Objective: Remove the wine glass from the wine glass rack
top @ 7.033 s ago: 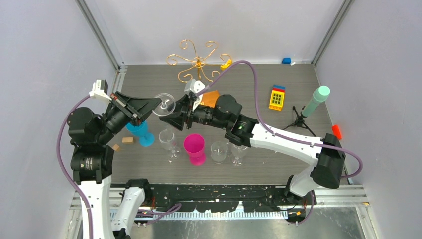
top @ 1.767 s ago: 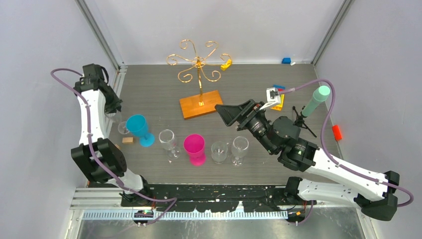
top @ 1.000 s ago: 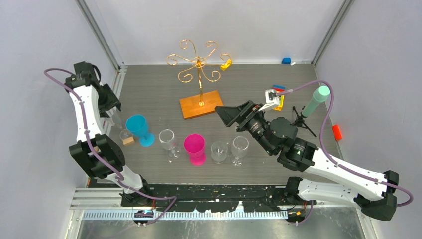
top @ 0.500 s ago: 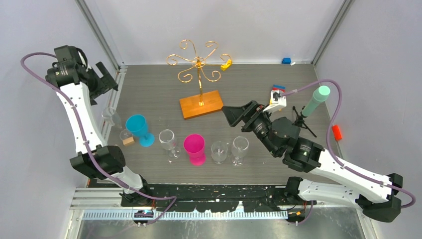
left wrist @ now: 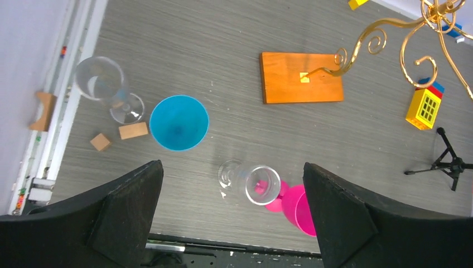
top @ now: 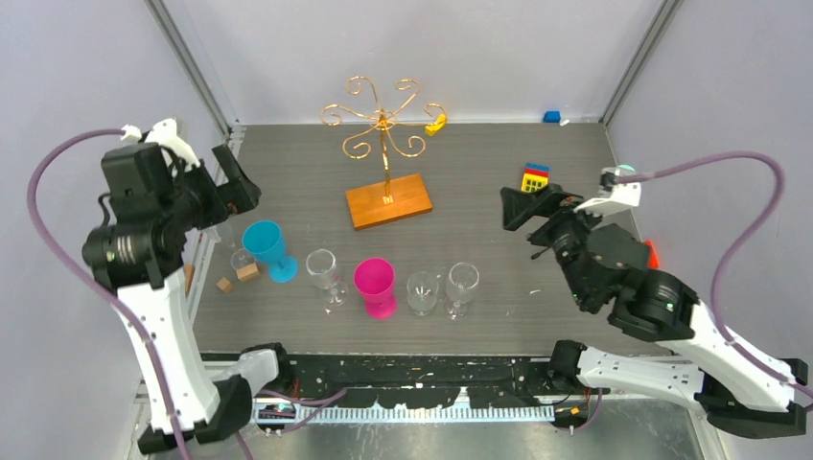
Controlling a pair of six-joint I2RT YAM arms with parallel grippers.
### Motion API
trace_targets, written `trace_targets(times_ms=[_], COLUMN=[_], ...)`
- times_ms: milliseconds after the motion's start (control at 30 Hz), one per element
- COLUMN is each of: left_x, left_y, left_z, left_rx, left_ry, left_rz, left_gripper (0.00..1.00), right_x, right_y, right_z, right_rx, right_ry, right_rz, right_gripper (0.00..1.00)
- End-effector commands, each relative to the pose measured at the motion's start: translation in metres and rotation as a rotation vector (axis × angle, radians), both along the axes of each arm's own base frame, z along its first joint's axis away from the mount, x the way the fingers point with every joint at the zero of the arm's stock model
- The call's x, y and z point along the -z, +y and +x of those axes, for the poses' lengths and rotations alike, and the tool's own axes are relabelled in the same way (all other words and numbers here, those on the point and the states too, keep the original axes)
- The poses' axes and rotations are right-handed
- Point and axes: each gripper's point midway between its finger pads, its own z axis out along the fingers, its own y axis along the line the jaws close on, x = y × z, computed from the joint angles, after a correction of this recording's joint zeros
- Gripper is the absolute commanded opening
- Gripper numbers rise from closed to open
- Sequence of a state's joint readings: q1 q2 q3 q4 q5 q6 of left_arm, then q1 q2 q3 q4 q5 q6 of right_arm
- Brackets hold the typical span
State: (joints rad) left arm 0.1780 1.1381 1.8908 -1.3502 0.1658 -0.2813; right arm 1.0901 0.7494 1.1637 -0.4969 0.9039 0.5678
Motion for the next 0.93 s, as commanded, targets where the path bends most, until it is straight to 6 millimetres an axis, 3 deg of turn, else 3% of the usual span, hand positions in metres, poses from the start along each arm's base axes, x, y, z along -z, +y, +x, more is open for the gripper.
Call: trace_targets(times_ms=[0,167,367,600,900], left_x=[-0.018,-0.025,-0.033,-0.046,-0.046], left_y=[0.016,0.014,0.011,0.008,0.006], left_z=[-0.029,-0.067,-0.105,-0.117,-0.120], left_rx=[-0.088,-0.095,-0.115,-0.115,-0.092], left_ry=[-0.114,-0.213,-0.324,-0.402,-0.401], left_rz=[0.098,0.150,0.182,0.190,0.194], left_gripper=[1.00,1.00,1.00,1.00,1.00], right_x=[-0.022,-0.039,-0.053,-0.068,-0.068], right_y=[-0.058,-0.091,-0.117,-0.133,-0.138], right_z=[-0.007,-0.017,-0.029,-0.039,-0.042], right_rx=[0.149,0.196,0.207,0.189,0.191], right_ry=[-0.053,-0.118,-0.197,-0.266,-0.268], right_rz=[-0.076,-0.084,-0.036,-0.010,0.010], right_gripper=[0.94,0.94,0.94,0.94,0.94])
